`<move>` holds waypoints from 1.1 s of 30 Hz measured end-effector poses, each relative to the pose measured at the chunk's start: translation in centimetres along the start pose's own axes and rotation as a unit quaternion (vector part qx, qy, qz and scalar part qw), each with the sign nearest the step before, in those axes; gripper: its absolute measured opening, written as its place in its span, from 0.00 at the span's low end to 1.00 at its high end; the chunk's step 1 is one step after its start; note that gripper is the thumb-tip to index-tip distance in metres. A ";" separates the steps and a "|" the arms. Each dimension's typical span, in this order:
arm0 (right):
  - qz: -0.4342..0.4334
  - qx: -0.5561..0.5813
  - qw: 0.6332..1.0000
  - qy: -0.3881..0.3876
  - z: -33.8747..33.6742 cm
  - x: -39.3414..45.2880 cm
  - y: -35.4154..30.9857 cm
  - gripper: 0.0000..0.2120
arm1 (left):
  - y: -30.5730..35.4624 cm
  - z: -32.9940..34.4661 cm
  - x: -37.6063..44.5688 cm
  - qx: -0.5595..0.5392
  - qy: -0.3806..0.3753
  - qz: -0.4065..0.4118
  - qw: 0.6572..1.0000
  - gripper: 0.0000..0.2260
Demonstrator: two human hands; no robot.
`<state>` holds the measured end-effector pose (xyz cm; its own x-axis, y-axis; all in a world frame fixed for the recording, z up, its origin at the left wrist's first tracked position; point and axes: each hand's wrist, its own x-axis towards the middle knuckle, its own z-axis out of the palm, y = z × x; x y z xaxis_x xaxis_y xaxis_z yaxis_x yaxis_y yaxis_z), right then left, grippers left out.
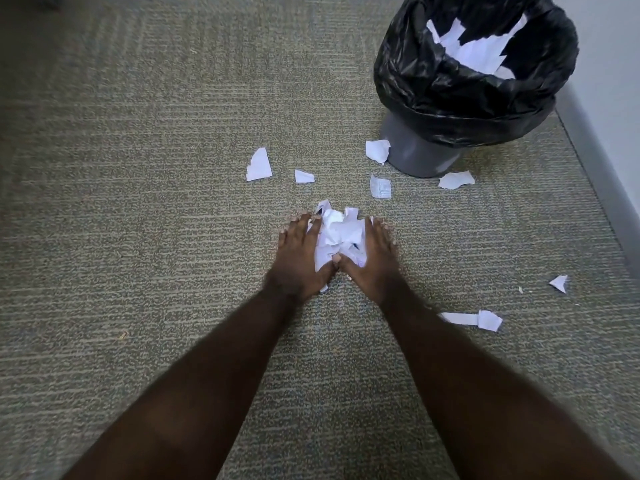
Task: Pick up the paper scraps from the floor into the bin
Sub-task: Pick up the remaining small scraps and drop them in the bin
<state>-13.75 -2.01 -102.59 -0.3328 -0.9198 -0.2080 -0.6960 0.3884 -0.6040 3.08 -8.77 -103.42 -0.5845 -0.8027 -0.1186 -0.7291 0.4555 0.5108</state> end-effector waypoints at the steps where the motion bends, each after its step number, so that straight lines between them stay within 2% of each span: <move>1: -0.005 0.009 1.000 -0.001 0.4 0.0 -0.1 0.48 | 0.2 0.2 0.0 -0.003 0.003 0.003 1.000 0.40; 6: -0.007 0.114 0.993 0.035 2.0 0.1 -1.3 0.36 | 1.9 1.1 0.2 -0.067 -0.007 0.023 0.997 0.35; 10: 0.010 0.266 0.962 0.060 2.7 0.3 -2.5 0.24 | 3.4 1.8 0.5 -0.190 0.004 0.000 0.982 0.29; 13: 0.003 0.371 0.927 0.056 1.9 0.0 -3.7 0.22 | 4.5 2.0 0.9 -0.283 0.021 -0.013 0.959 0.28; 16: 0.035 0.399 0.912 0.090 1.2 -0.4 -5.2 0.22 | 6.5 1.4 0.8 -0.398 0.055 -0.028 0.915 0.26; 19: 0.079 0.437 0.892 0.084 1.0 -0.4 -5.6 0.20 | 7.9 0.6 0.8 -0.466 0.057 -0.044 0.882 0.23; 22: 0.130 0.402 0.904 0.067 -0.6 -0.6 -6.2 0.21 | 8.6 -0.2 0.7 -0.487 0.055 -0.070 0.869 0.21; 24: 0.083 0.418 0.899 0.102 -1.4 -1.1 -7.1 0.21 | 9.3 -0.9 0.9 -0.486 0.063 -0.056 0.870 0.18; 25: 0.052 0.389 0.910 0.133 -1.8 -1.2 -7.5 0.20 | 9.5 -1.3 1.0 -0.489 0.062 -0.046 0.869 0.17; 27: 0.019 0.429 0.893 0.139 -2.9 -0.8 -7.8 0.20 | 10.5 -2.7 1.3 -0.485 0.081 -0.011 0.871 0.18; 28: 0.042 0.425 0.896 0.121 -4.4 -1.0 -8.5 0.19 | 11.2 -3.7 1.6 -0.490 0.085 -0.003 0.867 0.19; 29: 0.036 0.407 0.902 0.137 -5.5 -1.1 -8.7 0.18 | 11.8 -4.4 2.3 -0.496 0.077 0.005 0.865 0.20; 30: 0.048 0.478 0.867 0.131 -6.1 -0.5 -8.4 0.17 | 12.6 -5.6 3.0 -0.489 0.077 0.007 0.869 0.19; 31: 0.015 0.492 0.857 0.155 -7.3 0.2 -8.7 0.17 | 13.7 -6.9 3.7 -0.477 0.085 0.016 0.875 0.18; 32: -0.026 0.522 0.843 0.128 -9.2 -3.1 -11.0 0.17 | 14.9 -8.1 4.4 -0.468 0.110 0.032 0.877 0.18; 33: -0.084 0.497 0.837 0.210 -10.2 3.3 -9.7 0.18 | 16.1 -9.3 5.0 -0.467 0.114 0.062 0.874 0.19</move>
<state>-14.59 -8.26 -89.62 -0.6231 -0.7747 0.1076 0.0495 -0.1763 -0.9831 -8.26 -8.98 -87.84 -0.4751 -0.8735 0.1061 0.0071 0.1168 0.9931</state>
